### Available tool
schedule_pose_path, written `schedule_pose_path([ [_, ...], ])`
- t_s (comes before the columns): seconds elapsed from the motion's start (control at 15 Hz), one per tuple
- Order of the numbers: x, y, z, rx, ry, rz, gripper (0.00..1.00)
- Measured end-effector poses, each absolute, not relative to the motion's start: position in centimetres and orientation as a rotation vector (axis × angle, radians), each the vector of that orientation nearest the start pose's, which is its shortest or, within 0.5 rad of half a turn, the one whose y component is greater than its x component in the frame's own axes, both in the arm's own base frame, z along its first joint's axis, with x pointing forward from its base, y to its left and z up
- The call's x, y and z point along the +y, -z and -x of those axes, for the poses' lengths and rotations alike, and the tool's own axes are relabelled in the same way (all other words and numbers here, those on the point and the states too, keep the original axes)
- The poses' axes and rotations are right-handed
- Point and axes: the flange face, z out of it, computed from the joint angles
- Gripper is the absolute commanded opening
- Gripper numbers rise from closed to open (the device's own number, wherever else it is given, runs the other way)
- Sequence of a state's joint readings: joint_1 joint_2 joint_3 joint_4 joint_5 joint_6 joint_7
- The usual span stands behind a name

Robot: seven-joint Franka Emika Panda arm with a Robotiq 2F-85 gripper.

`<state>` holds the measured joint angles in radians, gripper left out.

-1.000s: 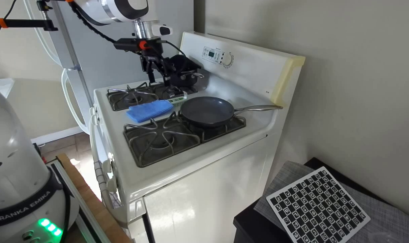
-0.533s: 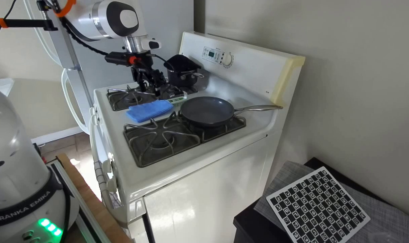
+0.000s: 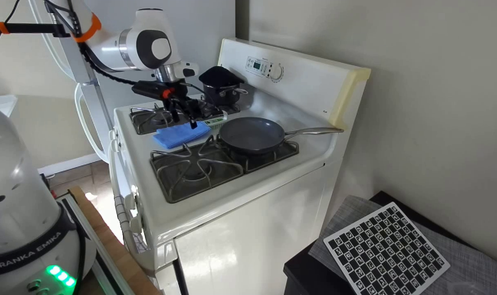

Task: Lift the blue tower from the stove, use it to wipe the top of the stove and then put it back on the stove

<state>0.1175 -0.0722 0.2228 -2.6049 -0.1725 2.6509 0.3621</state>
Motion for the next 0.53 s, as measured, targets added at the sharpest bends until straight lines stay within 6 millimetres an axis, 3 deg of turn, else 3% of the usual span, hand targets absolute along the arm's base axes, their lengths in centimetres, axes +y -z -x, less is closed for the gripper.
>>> schedule_pose_path([
  [0.53,15.9,-26.0,-42.4,-0.245,0.305,3.173,1.0],
])
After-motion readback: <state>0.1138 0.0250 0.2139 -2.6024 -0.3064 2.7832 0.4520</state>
